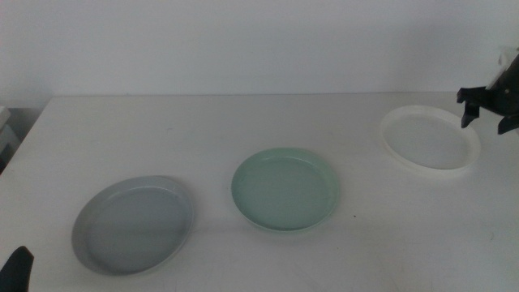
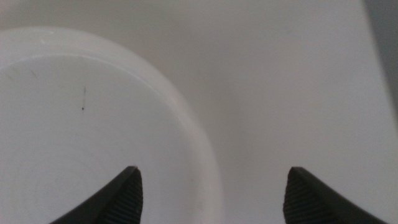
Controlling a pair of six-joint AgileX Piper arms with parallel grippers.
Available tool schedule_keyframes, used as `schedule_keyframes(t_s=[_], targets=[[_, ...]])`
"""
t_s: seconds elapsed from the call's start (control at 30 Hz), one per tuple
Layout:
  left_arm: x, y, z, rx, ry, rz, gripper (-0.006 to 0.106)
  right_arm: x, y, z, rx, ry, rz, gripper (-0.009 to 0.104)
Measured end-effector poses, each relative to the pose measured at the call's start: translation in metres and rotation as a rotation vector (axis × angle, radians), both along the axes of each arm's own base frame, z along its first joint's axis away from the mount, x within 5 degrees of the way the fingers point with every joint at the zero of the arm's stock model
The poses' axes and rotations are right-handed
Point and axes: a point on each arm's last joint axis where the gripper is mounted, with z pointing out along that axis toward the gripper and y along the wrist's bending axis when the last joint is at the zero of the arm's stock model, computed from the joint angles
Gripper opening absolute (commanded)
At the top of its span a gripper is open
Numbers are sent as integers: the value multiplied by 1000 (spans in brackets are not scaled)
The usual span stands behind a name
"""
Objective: Stack the three bowls on top of each other.
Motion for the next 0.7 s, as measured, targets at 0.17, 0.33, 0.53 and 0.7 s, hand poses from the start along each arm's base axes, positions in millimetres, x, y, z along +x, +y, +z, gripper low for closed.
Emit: schedule_keyframes(t_s=[0.17, 0.33, 0.53, 0.7], targets=[[0, 0, 0, 0, 0, 0, 105, 3, 1, -21, 22, 32, -1, 49], [0, 0, 0, 0, 0, 0, 105, 5, 1, -36, 31, 59, 1, 40], [0, 0, 0, 0, 0, 0, 105, 6, 1, -31, 18, 36, 40, -1], [0, 0, 0, 0, 0, 0, 105, -7, 9, 12, 56, -21, 54, -1]])
